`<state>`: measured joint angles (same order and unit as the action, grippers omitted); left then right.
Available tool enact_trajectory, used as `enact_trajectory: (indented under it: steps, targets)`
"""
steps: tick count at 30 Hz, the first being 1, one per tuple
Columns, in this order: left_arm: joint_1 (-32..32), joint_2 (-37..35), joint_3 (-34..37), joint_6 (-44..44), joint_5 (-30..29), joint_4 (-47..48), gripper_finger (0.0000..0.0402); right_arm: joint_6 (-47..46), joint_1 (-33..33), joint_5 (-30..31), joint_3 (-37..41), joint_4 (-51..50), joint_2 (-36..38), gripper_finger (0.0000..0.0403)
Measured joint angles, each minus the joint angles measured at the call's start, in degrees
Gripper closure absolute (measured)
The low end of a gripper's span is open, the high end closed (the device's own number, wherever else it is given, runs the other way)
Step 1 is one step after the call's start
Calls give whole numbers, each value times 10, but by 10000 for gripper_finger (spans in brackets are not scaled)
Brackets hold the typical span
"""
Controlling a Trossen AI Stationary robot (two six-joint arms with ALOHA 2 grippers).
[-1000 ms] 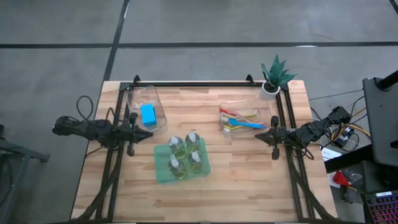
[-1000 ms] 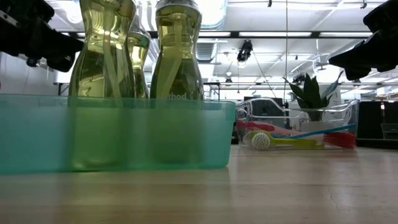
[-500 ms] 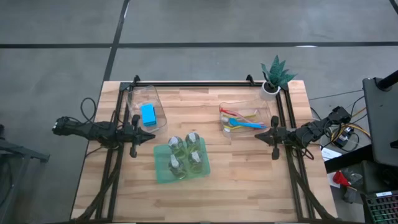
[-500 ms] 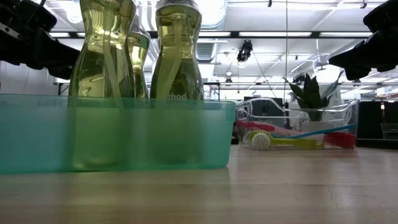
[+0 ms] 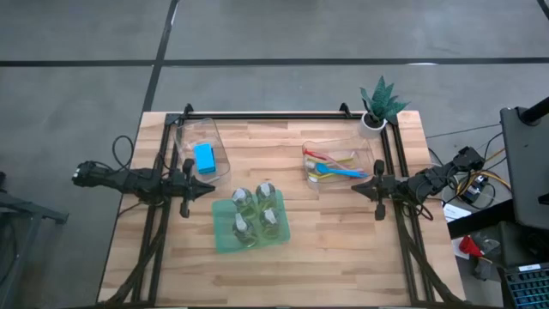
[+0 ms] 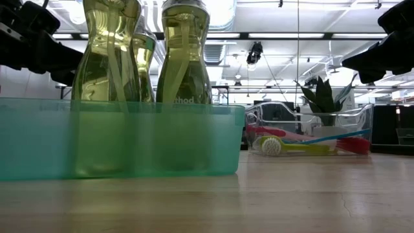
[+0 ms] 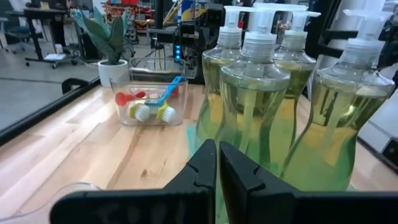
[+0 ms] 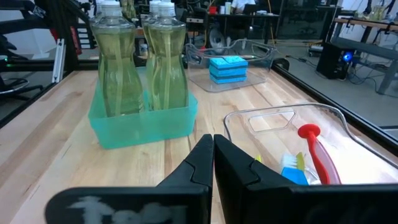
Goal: Pick & Place Kitchen Sink Supplies
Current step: Return to Home Position
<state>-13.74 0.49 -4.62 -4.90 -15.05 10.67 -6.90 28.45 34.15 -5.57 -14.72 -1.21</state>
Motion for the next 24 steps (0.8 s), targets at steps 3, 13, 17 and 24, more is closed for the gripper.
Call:
enact_trajectory:
  steps: [3,13,17,24]
  targets:
    - [0,1,0,-24,1,0,388,0,0,0,0,0,0,394]
    - [0,2,0,-37,5,2,391,0,0,0,0,0,0,394]
    - [0,2,0,-37,5,3,392,0,0,0,0,0,0,394]
    - [0,2,1,-37,4,3,392,0,0,0,0,0,0,394]
